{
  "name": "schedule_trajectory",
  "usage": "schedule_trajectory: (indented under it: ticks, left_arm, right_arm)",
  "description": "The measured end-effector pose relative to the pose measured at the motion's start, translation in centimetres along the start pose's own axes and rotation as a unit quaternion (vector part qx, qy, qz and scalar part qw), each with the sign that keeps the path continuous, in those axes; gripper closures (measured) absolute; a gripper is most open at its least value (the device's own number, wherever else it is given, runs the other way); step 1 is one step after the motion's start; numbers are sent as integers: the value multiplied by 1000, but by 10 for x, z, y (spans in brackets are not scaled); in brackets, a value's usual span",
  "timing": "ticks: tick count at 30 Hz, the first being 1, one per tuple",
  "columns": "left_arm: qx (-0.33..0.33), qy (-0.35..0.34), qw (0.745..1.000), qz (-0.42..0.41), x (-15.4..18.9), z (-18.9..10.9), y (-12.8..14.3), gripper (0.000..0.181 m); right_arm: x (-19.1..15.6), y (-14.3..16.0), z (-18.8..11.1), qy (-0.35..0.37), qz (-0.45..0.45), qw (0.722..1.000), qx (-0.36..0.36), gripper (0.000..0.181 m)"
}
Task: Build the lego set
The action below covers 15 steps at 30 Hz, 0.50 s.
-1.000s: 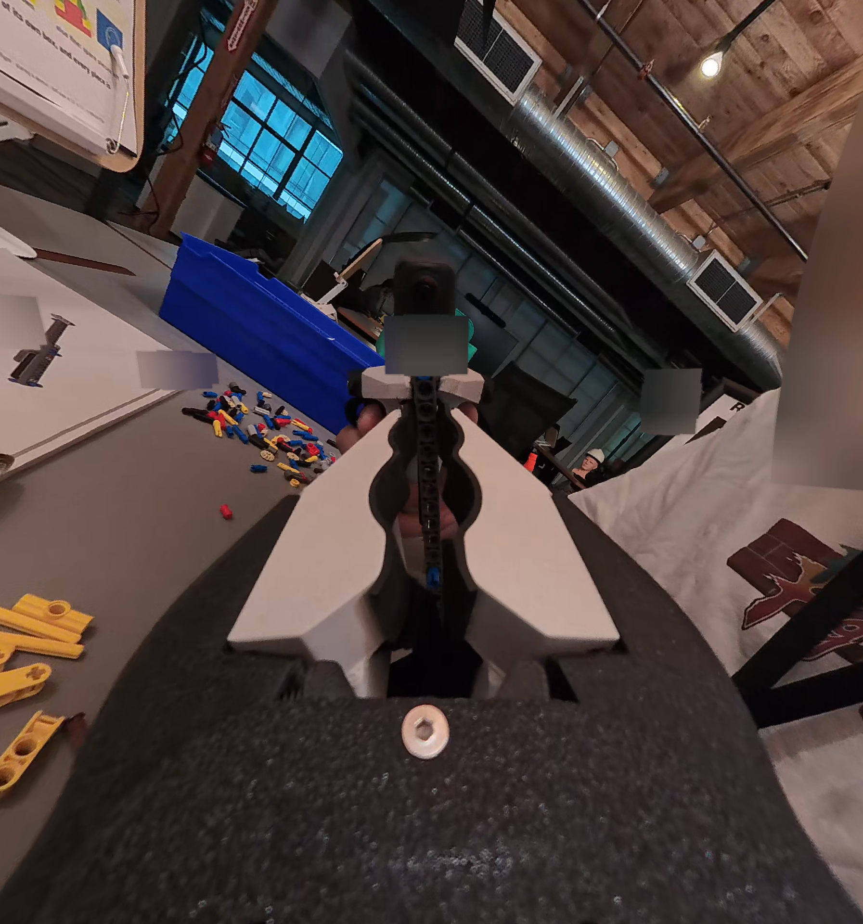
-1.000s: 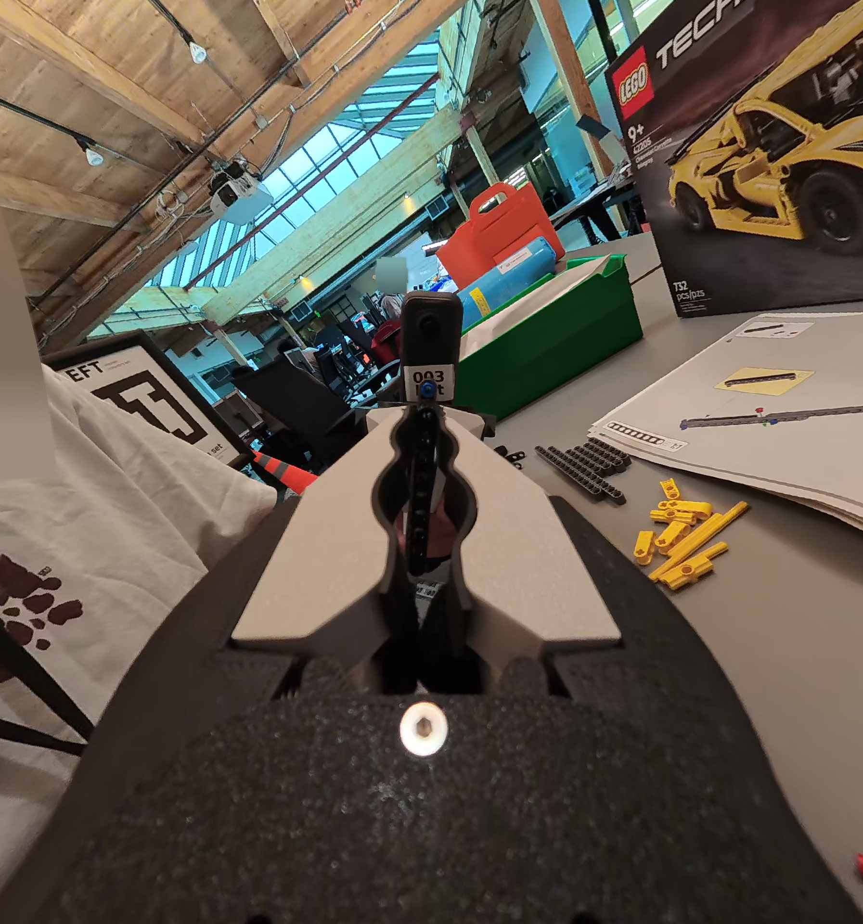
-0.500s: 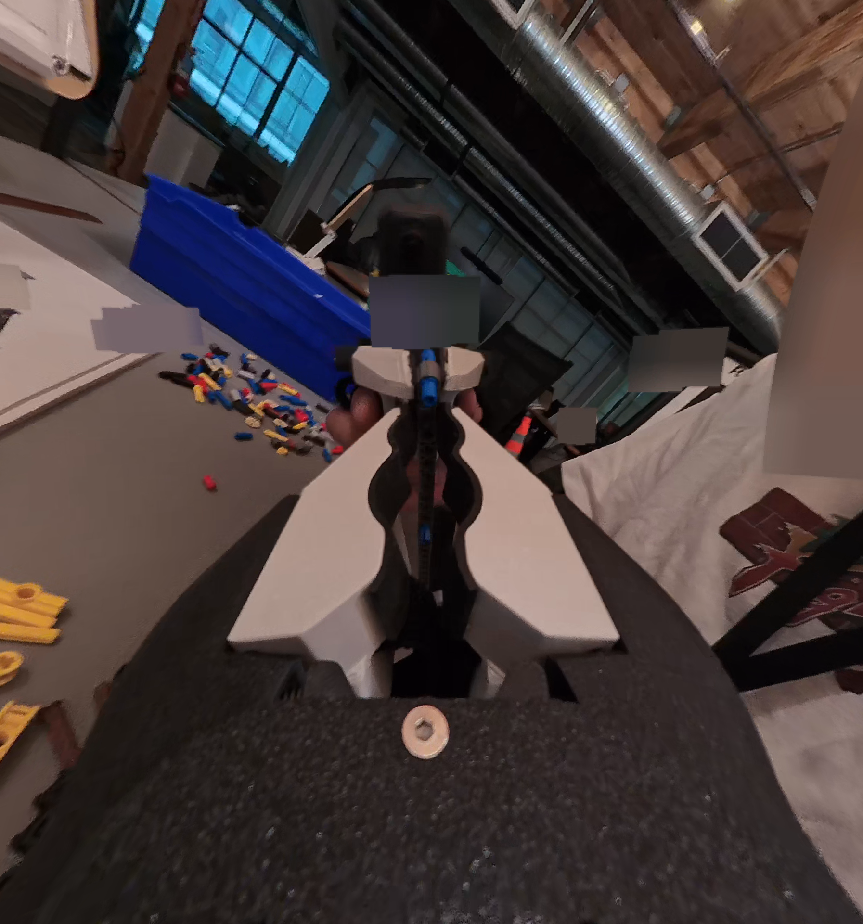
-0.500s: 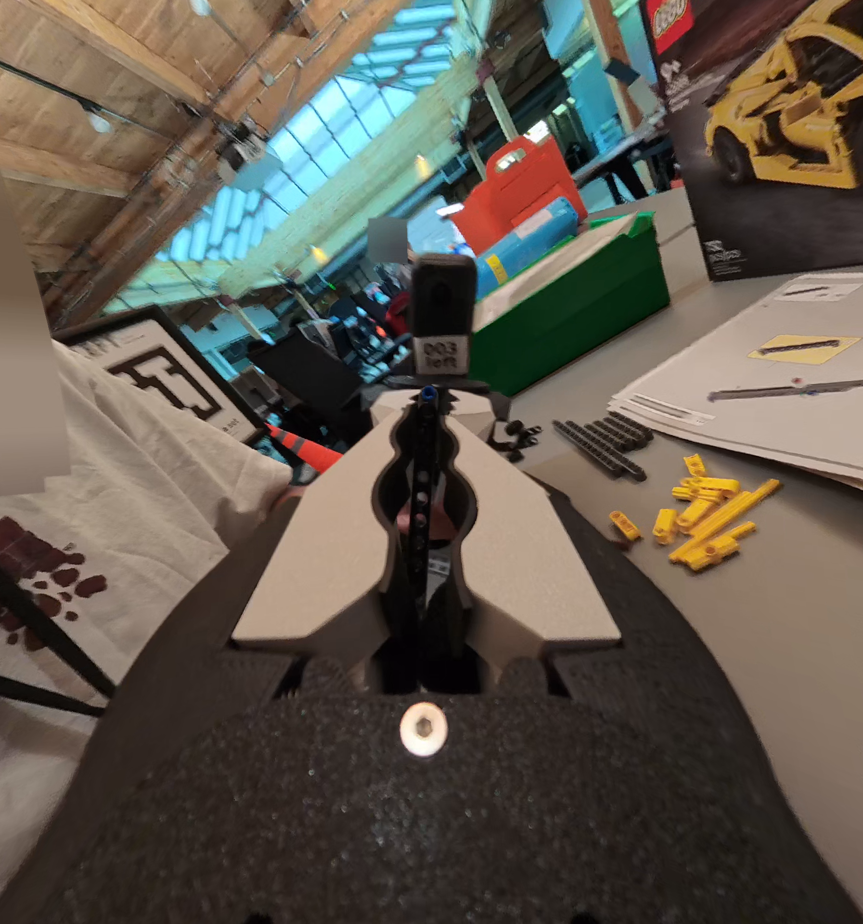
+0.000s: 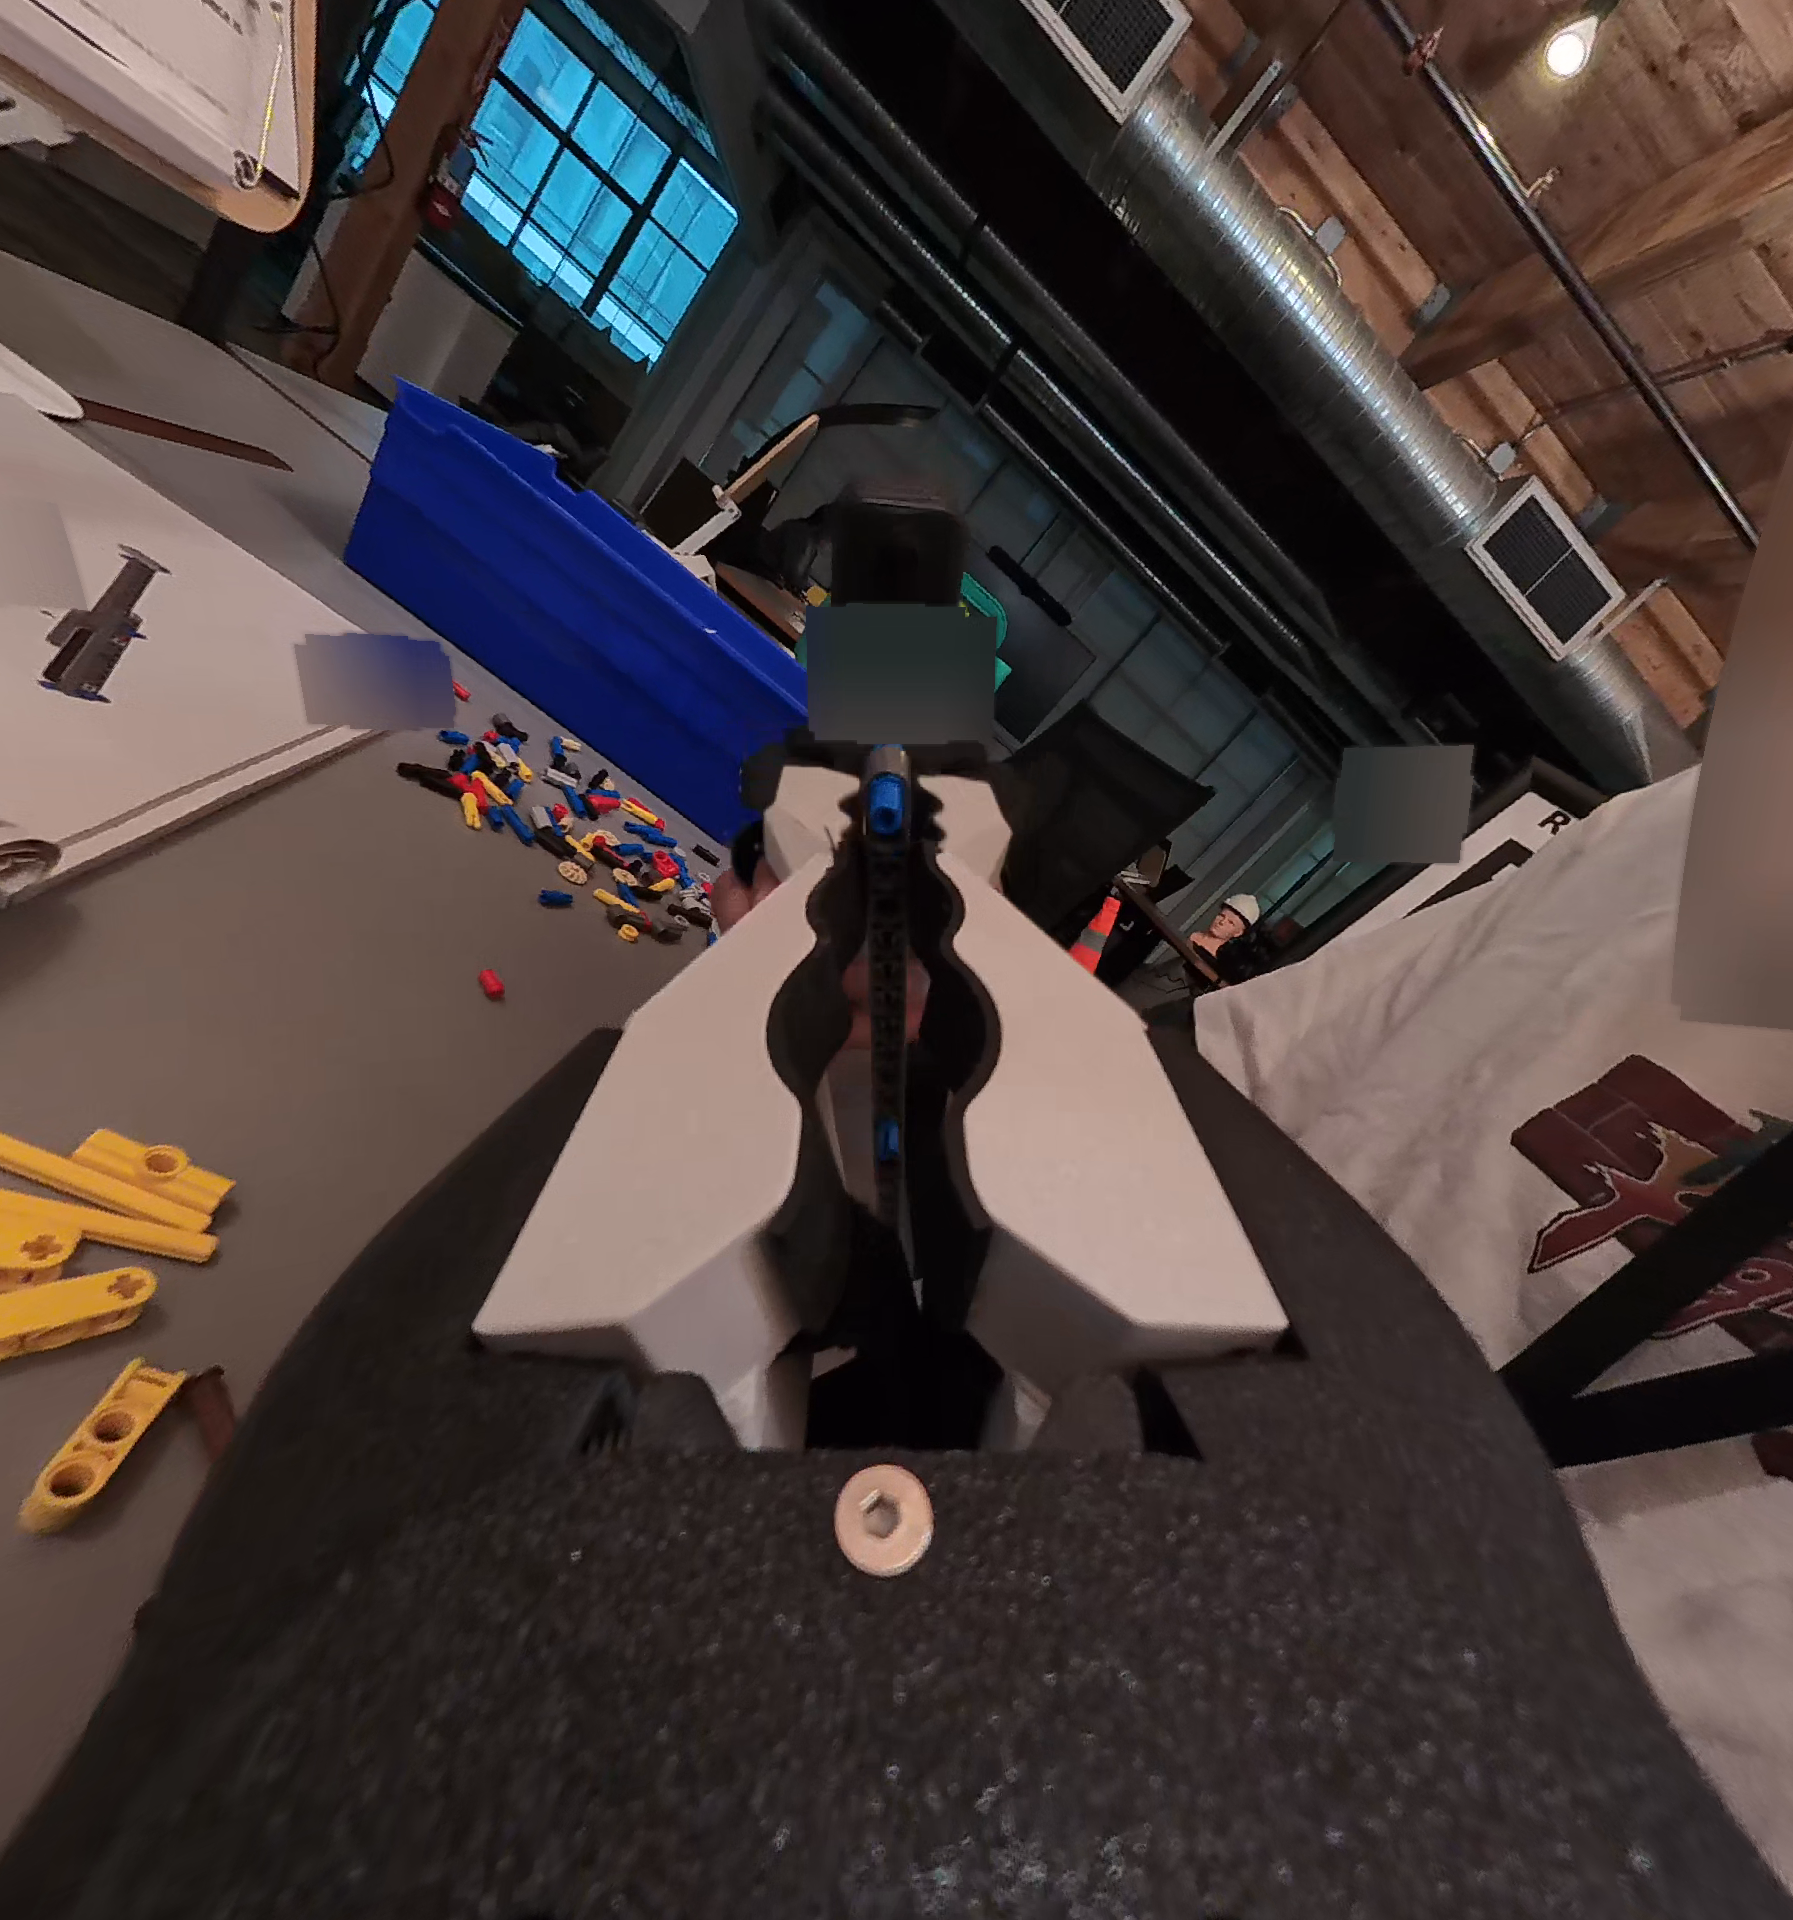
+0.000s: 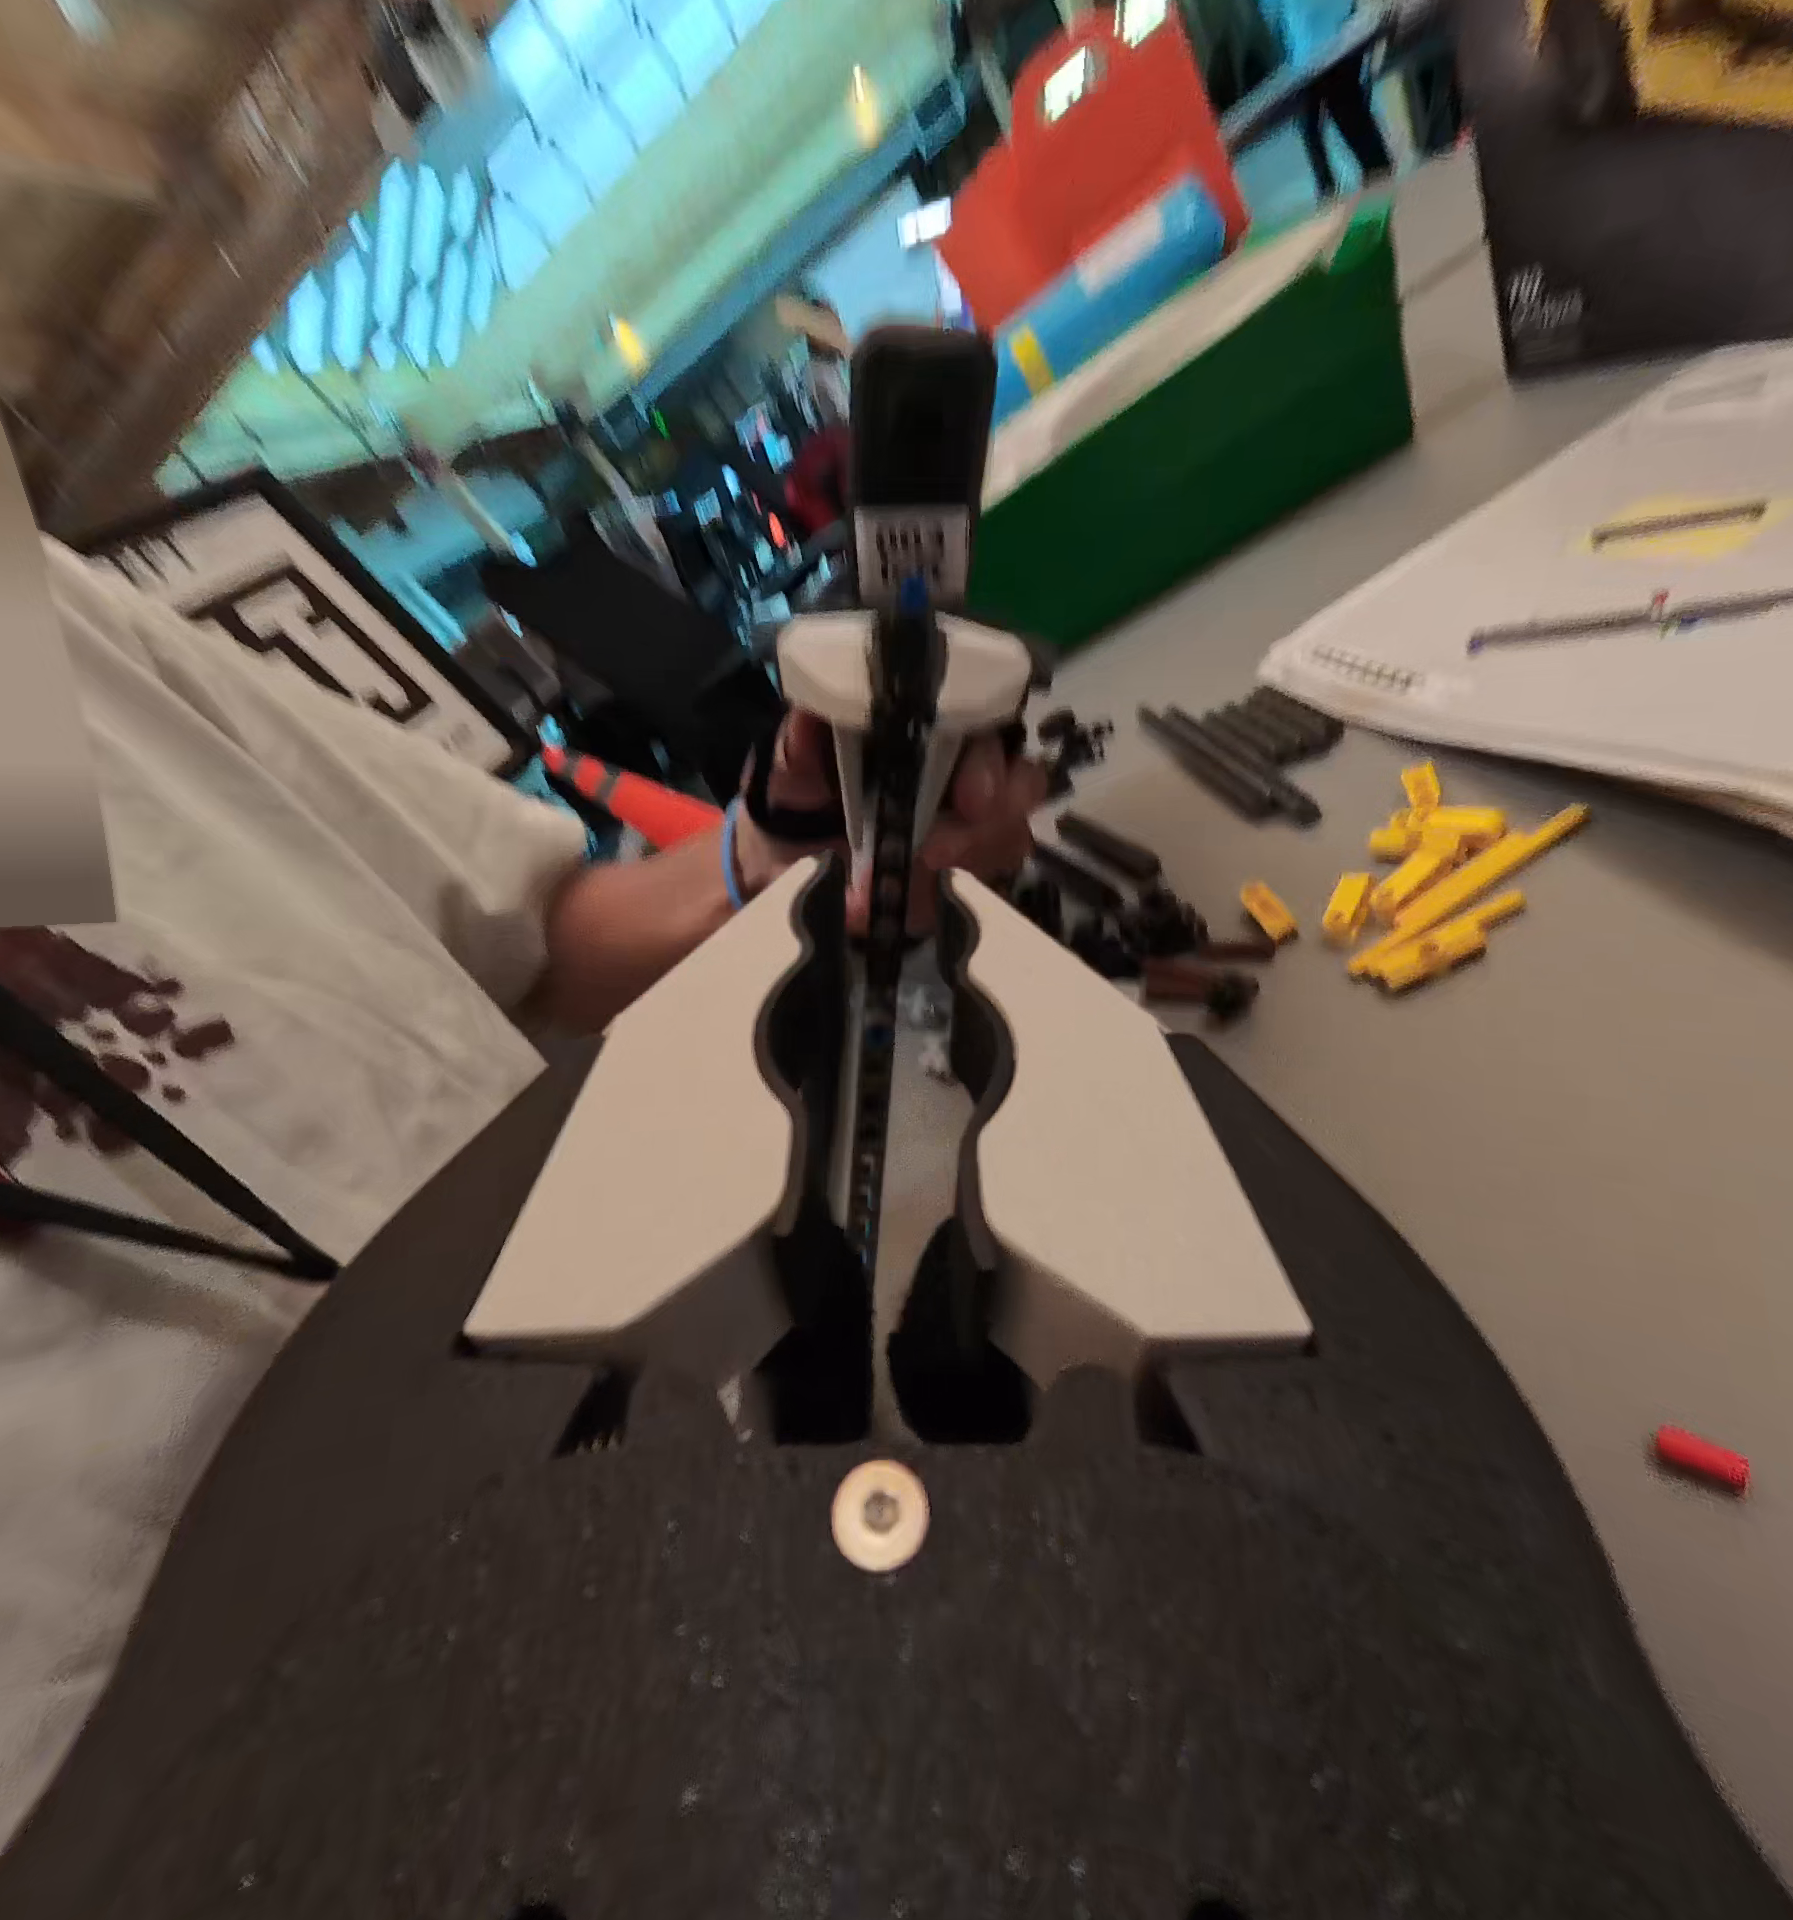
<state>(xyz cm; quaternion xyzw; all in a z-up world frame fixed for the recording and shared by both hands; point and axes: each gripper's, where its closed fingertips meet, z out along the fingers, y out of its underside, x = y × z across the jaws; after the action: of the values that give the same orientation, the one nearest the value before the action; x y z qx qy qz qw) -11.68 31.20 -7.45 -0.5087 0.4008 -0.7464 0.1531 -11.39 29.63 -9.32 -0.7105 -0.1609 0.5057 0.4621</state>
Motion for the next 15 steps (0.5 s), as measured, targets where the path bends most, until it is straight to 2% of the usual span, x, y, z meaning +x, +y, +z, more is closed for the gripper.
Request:
schedule_trajectory:
  ticks: [2, 4, 9, 10, 11, 12, 15]
  left_arm:
    - [2, -5, 1000, 1, -1, -2, -1, 175]
    - [2, -7, 1000, 3, -2, -3, -3, 175]
    - [-9, 2, 1000, -5, 2, 0, 2, 175]
    - [-22, 5, 1000, -9, 2, 1, 6, 174]
    - [-51, 2, 999, -8, 1, 3, 16, 161]
    - [-83, -12, 996, -1, -2, 5, 28, 157]
    - [-123, -35, 990, 53, -3, 10, 44, 174]
  right_arm:
    - [-4, 15, 7, -6, -10, 999, -39, 166]
    - [2, 23, 10, 13, -21, 997, -67, 174]
    - [-4, 30, 11, -3, -18, 997, -81, 175]
    - [-3, 28, 10, 1, -19, 997, -69, 175]
    - [-2, 23, 8, 4, -17, 999, -52, 175]
    - [-2, 18, 5, 4, -14, 999, -37, 175]
    - [0, 14, 1, 2, -8, 1000, -26, 175]
